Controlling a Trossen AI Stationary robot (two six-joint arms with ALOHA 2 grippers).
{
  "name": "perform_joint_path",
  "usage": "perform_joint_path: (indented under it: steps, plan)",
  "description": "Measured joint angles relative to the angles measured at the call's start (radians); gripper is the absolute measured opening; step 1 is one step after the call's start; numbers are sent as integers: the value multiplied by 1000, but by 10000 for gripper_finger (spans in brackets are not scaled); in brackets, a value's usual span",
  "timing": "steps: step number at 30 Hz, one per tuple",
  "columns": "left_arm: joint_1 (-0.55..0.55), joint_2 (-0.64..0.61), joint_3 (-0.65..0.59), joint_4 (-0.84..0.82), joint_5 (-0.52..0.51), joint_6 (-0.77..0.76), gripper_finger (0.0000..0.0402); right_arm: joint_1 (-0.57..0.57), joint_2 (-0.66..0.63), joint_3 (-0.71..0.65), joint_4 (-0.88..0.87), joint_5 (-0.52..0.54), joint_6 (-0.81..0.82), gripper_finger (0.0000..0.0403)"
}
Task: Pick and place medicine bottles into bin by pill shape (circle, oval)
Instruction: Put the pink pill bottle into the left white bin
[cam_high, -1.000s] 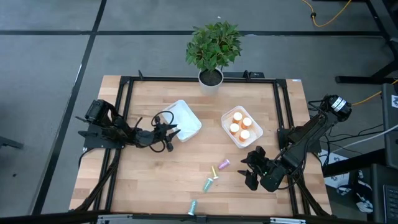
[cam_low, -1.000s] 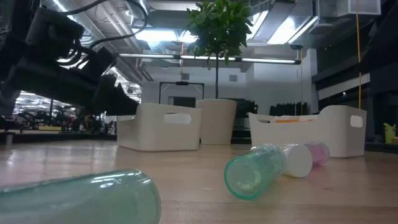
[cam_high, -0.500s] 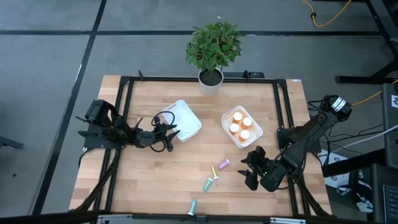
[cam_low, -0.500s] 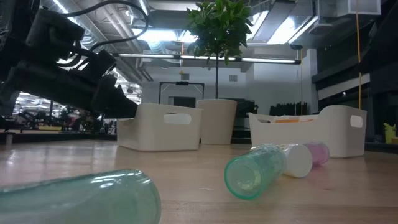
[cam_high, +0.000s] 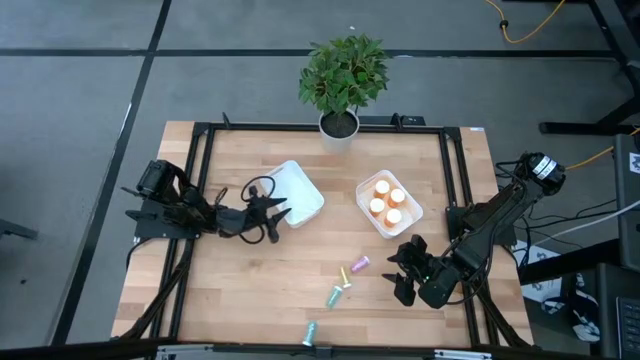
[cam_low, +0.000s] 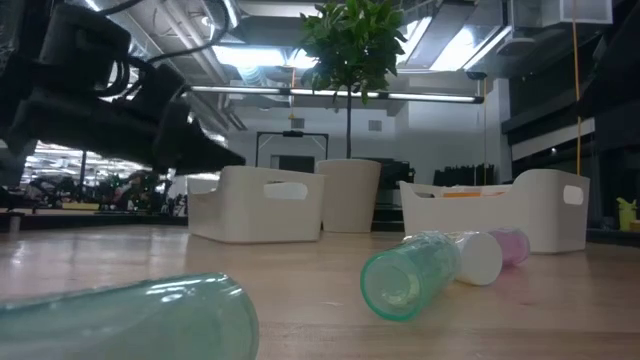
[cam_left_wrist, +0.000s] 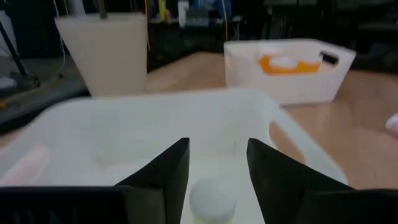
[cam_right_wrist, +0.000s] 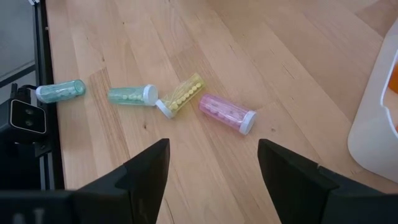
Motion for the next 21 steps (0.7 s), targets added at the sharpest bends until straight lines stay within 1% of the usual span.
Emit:
perform_joint_path:
  steps: [4,6,8,10,13,15,17,19,21]
  plan:
    - [0,0,0,93,-6,41,152,0,0,0,0,0,0,245]
    - [-5,-1,1,151,11,56,152,0,0,0,0,0,0,245]
    - [-17,-14,17,144,64,57,151,0,0,0,0,0,0,245]
    - [-40,-25,50,150,140,63,151,0,0,0,-1,0,0,245]
    - [-94,-27,130,129,243,140,151,0,0,0,-1,0,0,245]
    - [-137,-29,204,64,272,210,151,0,0,0,-2,0,-1,245]
    - [-181,-28,281,-39,271,271,151,0,0,0,-2,0,-1,245]
    - [-216,-28,360,-142,254,311,151,0,0,0,-1,0,0,245]
    - [-239,-28,433,-258,217,295,151,0,0,0,0,0,0,245]
